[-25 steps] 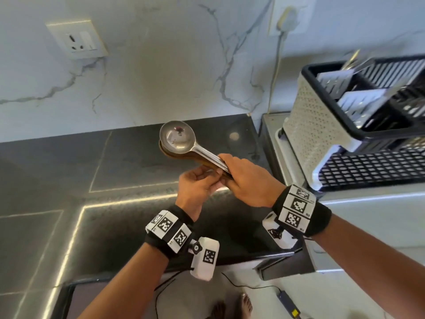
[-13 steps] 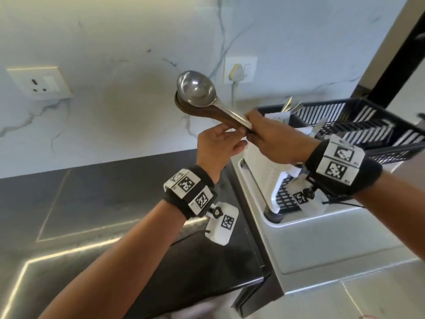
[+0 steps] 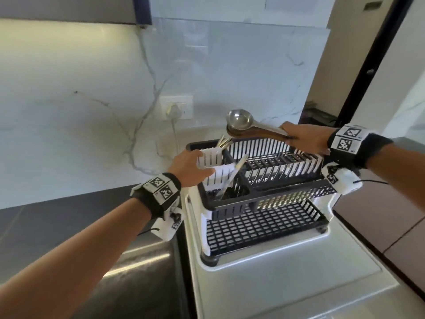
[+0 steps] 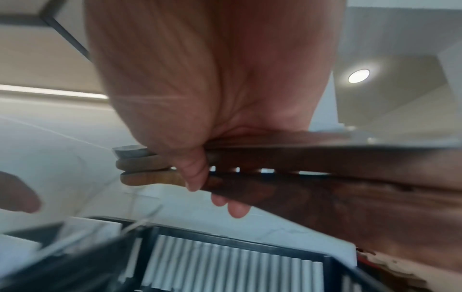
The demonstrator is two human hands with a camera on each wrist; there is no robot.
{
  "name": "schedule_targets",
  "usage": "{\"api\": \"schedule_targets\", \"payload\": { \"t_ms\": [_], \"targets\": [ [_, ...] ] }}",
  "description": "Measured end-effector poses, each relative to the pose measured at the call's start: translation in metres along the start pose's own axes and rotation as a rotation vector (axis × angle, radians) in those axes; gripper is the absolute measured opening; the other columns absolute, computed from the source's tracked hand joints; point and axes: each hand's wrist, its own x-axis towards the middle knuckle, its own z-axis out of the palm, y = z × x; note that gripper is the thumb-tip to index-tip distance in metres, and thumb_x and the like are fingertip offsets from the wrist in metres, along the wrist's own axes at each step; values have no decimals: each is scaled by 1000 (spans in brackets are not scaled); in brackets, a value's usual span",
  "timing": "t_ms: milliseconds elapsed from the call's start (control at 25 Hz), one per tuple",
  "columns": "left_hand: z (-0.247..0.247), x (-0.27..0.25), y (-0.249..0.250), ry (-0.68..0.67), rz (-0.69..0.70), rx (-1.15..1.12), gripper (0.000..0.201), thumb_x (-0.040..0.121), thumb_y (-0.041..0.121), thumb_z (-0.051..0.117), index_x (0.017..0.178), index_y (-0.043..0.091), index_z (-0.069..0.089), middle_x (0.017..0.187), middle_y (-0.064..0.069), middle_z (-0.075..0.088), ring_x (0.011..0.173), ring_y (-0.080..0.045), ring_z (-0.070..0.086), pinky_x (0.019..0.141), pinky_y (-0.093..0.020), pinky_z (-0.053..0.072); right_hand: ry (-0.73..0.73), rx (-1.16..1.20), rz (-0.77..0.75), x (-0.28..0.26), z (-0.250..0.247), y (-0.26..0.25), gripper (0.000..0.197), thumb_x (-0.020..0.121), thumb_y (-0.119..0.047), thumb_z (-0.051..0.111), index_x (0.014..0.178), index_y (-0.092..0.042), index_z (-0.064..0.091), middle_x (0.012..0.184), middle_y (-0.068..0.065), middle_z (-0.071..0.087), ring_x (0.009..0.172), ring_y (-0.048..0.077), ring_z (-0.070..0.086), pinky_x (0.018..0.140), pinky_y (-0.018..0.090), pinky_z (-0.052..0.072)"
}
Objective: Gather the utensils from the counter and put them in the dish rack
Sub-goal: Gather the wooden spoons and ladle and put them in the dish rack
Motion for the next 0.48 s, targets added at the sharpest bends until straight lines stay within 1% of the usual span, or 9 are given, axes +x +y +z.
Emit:
{"api": "schedule_targets", "payload": {
  "t_ms": [40, 80, 160, 200, 240, 280, 320, 400, 480],
  "targets": [
    [2, 5, -3, -17, -29, -10, 57, 86, 41, 69, 134, 14, 55, 132, -9, 60, 124, -29, 56, 96, -34, 44, -17, -42, 26, 6, -1, 19, 14, 102, -23, 45, 108, -20, 33, 86, 11, 58, 71, 27, 59, 68, 45, 50],
    [2, 8, -11, -58, -78, -24, 62, 85, 44, 70, 136, 13, 53, 135, -8, 58, 126, -29, 55, 98, -36, 44, -29, -78, 41, 14, 0, 35, 14, 102, -22, 46, 107, -19, 34, 85, 11, 58, 73, 29, 59, 71, 47, 50],
    [-3, 15, -19, -180, -228, -114, 84, 78, 53, 73, 147, 17, 39, 147, -6, 45, 131, -31, 49, 99, -44, 49, -39, -145, 62, 28, -1, 63, 13, 99, -18, 47, 102, -21, 35, 80, 9, 56, 72, 29, 55, 74, 48, 50],
    [-4, 15, -20, -241, -314, -222, 89, 78, 46, 76, 151, 20, 31, 150, -6, 40, 130, -33, 49, 93, -46, 54, -53, -166, 61, 37, 1, 73, 14, 98, -16, 48, 101, -22, 36, 79, 8, 55, 71, 27, 53, 75, 48, 49],
    [-5, 17, -20, -288, -376, -325, 90, 80, 32, 79, 152, 21, 26, 152, -10, 36, 128, -35, 50, 87, -47, 57, -74, -194, 49, 47, 4, 81, 14, 98, -15, 48, 100, -24, 37, 78, 7, 54, 70, 26, 51, 76, 47, 49],
    [-5, 19, -19, -321, -398, -403, 89, 80, 19, 79, 152, 21, 27, 152, -14, 36, 125, -37, 53, 85, -49, 58, -104, -225, 42, 54, 4, 84, 13, 98, -16, 47, 99, -26, 38, 77, 6, 54, 69, 25, 50, 76, 47, 49],
    [-5, 21, -20, -345, -391, -450, 85, 79, 10, 79, 149, 19, 32, 149, -17, 40, 121, -38, 56, 85, -53, 58, -144, -254, 28, 64, 7, 86, 11, 98, -19, 46, 98, -27, 39, 77, 4, 54, 68, 23, 49, 74, 46, 48],
    [-2, 24, -20, -361, -366, -532, 76, 75, 0, 79, 140, 14, 43, 141, -20, 50, 111, -39, 64, 84, -56, 58, -194, -296, -1, 81, 13, 85, 10, 98, -23, 46, 95, -29, 40, 78, 3, 55, 68, 22, 50, 71, 41, 45],
    [2, 27, -27, -342, -370, -609, 85, 70, -2, 81, 143, 12, 40, 137, -20, 52, 105, -38, 67, 80, -53, 60, -223, -321, -38, 101, 24, 78, 13, 97, -20, 50, 94, -31, 42, 79, 3, 56, 72, 23, 52, 76, 43, 48]
  ]
}}
